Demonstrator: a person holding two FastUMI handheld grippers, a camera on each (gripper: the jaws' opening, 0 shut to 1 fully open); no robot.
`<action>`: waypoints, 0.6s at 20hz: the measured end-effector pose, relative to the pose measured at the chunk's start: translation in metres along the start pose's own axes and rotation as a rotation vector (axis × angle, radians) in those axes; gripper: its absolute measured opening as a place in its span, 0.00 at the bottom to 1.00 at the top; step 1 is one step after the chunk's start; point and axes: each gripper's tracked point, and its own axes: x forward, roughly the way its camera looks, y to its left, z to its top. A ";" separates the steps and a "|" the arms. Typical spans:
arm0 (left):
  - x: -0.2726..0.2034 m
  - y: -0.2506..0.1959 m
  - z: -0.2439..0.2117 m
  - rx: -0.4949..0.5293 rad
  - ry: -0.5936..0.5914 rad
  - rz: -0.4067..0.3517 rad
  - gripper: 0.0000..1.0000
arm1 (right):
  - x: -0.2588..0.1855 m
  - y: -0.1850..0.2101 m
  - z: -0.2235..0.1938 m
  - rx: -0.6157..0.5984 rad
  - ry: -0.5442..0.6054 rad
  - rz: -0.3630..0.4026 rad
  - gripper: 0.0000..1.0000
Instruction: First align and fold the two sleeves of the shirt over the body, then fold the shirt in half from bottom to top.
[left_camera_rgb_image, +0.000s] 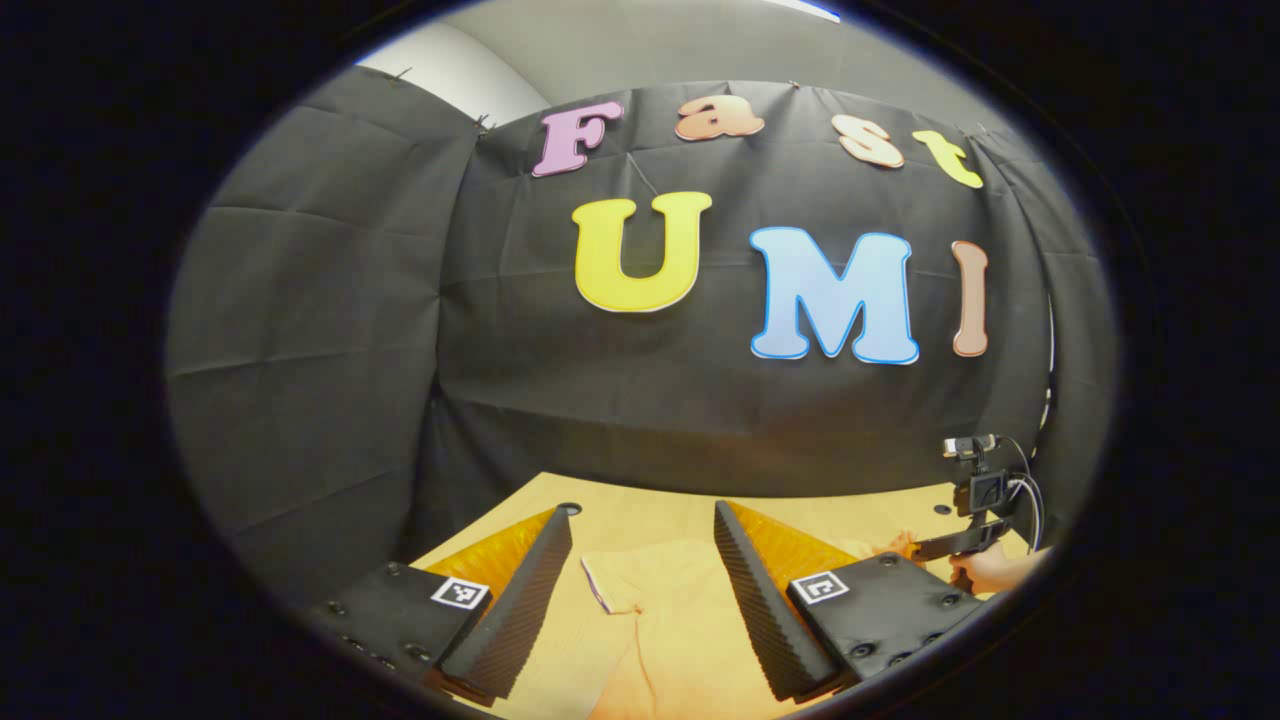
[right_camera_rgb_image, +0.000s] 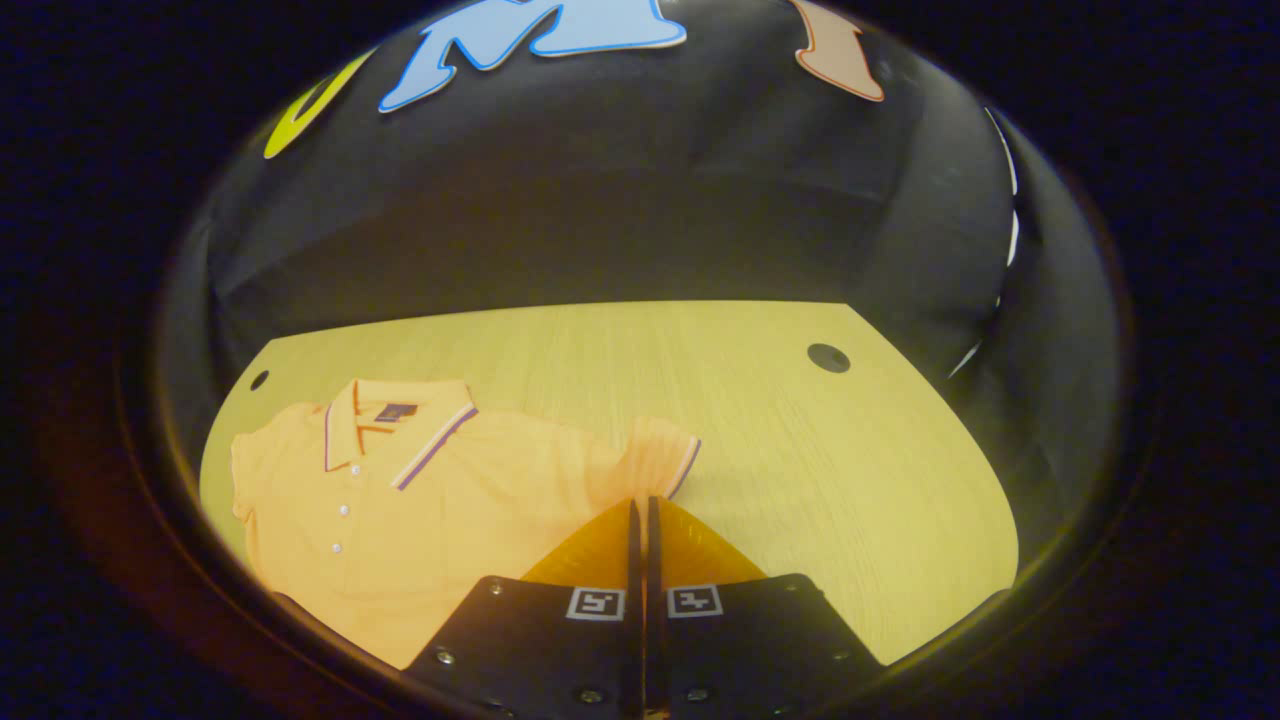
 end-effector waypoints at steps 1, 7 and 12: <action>-0.001 -0.002 0.000 0.000 -0.002 -0.004 0.94 | -0.003 0.004 0.003 -0.013 -0.011 0.011 0.01; -0.002 0.003 -0.001 -0.006 -0.006 -0.004 0.94 | -0.015 0.039 0.010 -0.108 -0.052 0.082 0.01; -0.001 0.013 -0.003 -0.012 -0.003 0.013 0.94 | -0.014 0.061 0.004 -0.152 -0.039 0.113 0.01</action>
